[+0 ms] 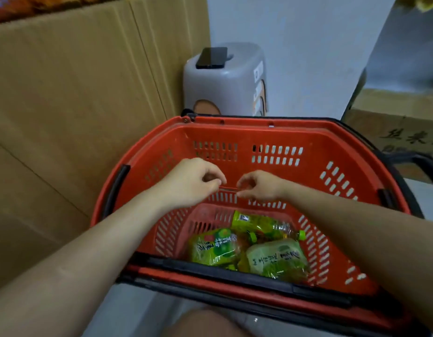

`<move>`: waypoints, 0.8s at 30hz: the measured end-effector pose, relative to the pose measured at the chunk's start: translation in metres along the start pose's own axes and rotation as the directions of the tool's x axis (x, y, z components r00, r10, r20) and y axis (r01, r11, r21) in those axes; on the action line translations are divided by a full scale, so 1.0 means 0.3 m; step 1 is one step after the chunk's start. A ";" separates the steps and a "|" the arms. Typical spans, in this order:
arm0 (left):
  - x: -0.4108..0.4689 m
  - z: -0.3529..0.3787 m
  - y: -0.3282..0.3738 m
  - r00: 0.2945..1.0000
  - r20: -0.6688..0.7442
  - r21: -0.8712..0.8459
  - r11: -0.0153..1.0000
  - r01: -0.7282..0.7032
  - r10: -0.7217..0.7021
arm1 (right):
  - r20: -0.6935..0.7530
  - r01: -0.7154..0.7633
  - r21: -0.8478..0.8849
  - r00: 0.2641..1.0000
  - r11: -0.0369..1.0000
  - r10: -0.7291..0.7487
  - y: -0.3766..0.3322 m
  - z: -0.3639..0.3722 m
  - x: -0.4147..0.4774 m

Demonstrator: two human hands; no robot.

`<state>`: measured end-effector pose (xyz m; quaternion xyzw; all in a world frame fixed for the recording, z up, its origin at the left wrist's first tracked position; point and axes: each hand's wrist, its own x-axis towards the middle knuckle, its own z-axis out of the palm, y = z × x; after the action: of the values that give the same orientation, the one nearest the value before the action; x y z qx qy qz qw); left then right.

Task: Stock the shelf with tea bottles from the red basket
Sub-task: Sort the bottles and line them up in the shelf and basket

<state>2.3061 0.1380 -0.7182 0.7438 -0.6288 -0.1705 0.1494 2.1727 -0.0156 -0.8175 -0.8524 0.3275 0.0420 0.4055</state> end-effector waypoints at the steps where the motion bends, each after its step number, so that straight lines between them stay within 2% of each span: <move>1: 0.021 0.022 0.000 1.000 0.009 0.028 1.000 -0.002 0.002 | 0.023 -0.025 -0.009 0.999 1.000 0.025 0.042 0.030 0.022; 4: 0.046 0.093 -0.042 0.997 0.051 0.048 0.997 0.054 -0.057 | 0.089 -0.139 -0.060 0.986 0.989 0.144 0.197 0.115 0.059; 6: 0.048 0.128 -0.078 0.987 0.129 0.074 0.993 0.088 -0.098 | 0.108 -0.212 -0.124 0.968 0.969 0.226 0.300 0.152 0.056; 8: 0.056 0.143 -0.102 0.980 0.165 0.081 0.992 0.100 -0.112 | 0.152 -0.282 -0.083 0.944 0.956 0.291 0.369 0.180 0.044; 10: 0.068 0.145 -0.113 0.981 0.150 0.040 0.992 0.117 -0.122 | 0.167 -0.286 -0.081 0.941 0.955 0.296 0.411 0.205 0.035; 13: 0.080 0.157 -0.124 0.975 0.172 0.017 0.990 0.137 -0.138 | 0.103 -0.246 -0.253 0.955 0.936 0.279 0.450 0.246 0.050; 16: 0.077 0.158 -0.141 0.968 0.178 -0.009 0.984 0.179 -0.175 | 0.123 -0.268 -0.290 0.942 0.919 0.314 0.419 0.231 0.090; 18: 0.079 0.155 -0.152 0.964 0.184 0.012 0.982 0.191 -0.190 | 0.168 -0.210 -0.310 0.948 0.927 0.271 0.337 0.165 0.121; 20: 0.083 0.155 -0.157 0.963 0.174 0.071 0.978 0.194 -0.204 | 0.198 -0.053 -0.421 0.969 0.905 0.149 0.207 0.060 0.151; 24: 0.094 0.134 -0.156 0.970 0.094 0.171 0.963 0.206 -0.224 | 0.136 0.232 -0.601 0.973 0.765 -0.188 -0.116 -0.120 0.105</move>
<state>2.3340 0.1178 -0.7767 0.8065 -0.5633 -0.1762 0.0341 2.2110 -0.0422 -0.7810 -0.9669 0.1848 0.1288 0.1200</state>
